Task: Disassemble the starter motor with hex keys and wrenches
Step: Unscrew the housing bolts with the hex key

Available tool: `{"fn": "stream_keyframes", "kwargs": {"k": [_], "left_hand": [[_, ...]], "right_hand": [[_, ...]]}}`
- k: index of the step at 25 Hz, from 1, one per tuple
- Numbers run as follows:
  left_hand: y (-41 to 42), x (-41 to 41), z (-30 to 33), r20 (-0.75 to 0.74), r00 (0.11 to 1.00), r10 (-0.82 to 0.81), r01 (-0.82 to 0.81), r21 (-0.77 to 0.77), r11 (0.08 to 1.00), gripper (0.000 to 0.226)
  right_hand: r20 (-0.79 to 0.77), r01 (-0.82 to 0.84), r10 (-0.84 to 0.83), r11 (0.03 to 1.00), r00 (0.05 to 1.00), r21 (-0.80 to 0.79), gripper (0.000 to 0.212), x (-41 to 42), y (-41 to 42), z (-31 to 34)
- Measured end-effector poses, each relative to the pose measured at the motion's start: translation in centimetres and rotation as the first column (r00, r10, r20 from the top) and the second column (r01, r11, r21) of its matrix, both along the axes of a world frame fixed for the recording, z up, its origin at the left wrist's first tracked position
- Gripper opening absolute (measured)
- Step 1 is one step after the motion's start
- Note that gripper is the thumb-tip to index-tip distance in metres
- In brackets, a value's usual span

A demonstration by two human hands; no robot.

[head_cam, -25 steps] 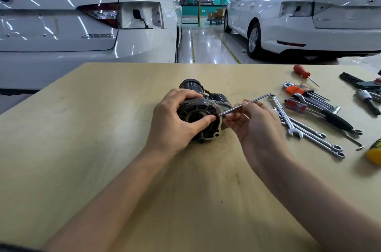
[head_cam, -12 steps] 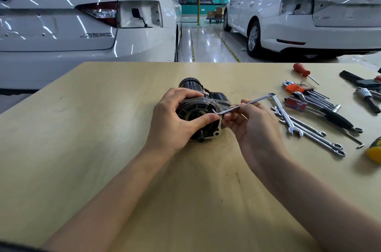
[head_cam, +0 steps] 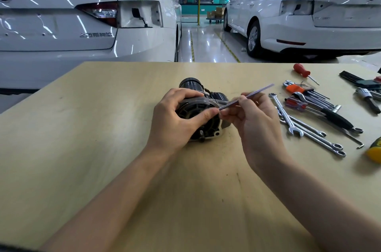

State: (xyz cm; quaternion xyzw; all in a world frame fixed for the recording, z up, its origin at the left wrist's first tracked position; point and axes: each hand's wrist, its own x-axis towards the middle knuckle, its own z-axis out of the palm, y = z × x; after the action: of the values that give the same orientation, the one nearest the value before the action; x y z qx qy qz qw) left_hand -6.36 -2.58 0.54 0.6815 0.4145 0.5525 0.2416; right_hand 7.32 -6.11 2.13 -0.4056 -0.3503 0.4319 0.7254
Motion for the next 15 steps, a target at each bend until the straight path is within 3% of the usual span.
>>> {"fn": "stream_keyframes", "kwargs": {"k": [2, 3, 6, 8, 11, 15], "left_hand": [[0.1, 0.0, 0.3, 0.228, 0.973, -0.036, 0.064, -0.117, 0.991, 0.032], [0.2, -0.2, 0.5, 0.352, 0.935, -0.036, 0.104, -0.175, 0.979, 0.041], [0.6, -0.8, 1.0, 0.636, 0.771, -0.017, 0.244, -0.270, 0.931, 0.056], [0.9, -1.5, 1.1, 0.789, 0.614, 0.027, 0.344, -0.298, 0.890, 0.058], [1.4, -2.3, 1.1, 0.887, 0.452, 0.091, 0.432, -0.307, 0.848, 0.057], [1.8, -2.5, 0.8, 0.885, 0.456, 0.090, 0.474, -0.328, 0.817, 0.058]], "right_hand": [[0.309, 0.050, -0.089, 0.990, 0.947, 0.132, 0.016, -0.3, 0.2, 0.2], [0.494, 0.059, -0.172, 0.970, 0.852, 0.236, 0.014, -0.5, 0.3, 0.3], [0.824, -0.082, -0.366, 0.894, 0.432, 0.440, 0.020, -1.5, 0.7, 0.2], [0.903, -0.185, -0.371, 0.893, 0.216, 0.411, 0.022, -2.0, 0.8, 0.0], [0.932, -0.290, -0.359, 0.889, 0.036, 0.354, 0.023, -1.9, 0.8, -0.2], [0.934, -0.344, -0.356, 0.881, -0.028, 0.325, 0.028, -1.6, 0.8, 0.2]]}}
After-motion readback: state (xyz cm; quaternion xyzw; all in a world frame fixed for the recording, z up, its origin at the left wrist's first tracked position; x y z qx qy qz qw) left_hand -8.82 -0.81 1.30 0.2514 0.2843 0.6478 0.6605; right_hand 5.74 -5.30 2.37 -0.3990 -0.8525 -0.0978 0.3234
